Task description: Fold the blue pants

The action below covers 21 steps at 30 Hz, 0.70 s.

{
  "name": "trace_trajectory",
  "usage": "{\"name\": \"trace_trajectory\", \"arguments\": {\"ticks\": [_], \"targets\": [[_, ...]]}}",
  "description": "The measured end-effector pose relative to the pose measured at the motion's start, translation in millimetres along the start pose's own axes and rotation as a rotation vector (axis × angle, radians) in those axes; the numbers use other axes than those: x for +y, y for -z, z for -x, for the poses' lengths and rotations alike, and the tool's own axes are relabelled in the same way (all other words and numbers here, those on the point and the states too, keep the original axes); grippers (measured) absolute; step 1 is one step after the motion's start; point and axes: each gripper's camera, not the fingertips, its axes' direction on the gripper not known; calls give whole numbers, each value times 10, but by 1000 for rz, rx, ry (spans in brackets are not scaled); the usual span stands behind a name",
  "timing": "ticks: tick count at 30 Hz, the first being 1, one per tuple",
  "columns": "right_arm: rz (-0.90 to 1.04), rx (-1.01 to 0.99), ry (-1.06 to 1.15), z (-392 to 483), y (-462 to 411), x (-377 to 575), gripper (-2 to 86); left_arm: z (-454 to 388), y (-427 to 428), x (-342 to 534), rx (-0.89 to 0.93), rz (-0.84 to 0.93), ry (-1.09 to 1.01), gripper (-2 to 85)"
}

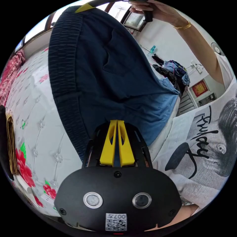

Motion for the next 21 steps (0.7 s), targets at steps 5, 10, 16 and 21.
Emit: {"name": "trace_trajectory", "arguments": {"ticks": [5, 10, 16, 21], "targets": [[-83, -88, 11, 92, 120, 65, 6, 734, -94, -331, 75, 51, 195, -9], [-161, -187, 46, 559, -39, 86, 2, 1268, 25, -105, 200, -23, 511, -8], [-110, -159, 110, 1238, -908, 93, 1, 1540, 236, 281, 267, -90, 647, -9], [-71, -239, 163, 1596, -1421, -48, 4, 1394, 653, 699, 47, 9, 674, -10]]}}
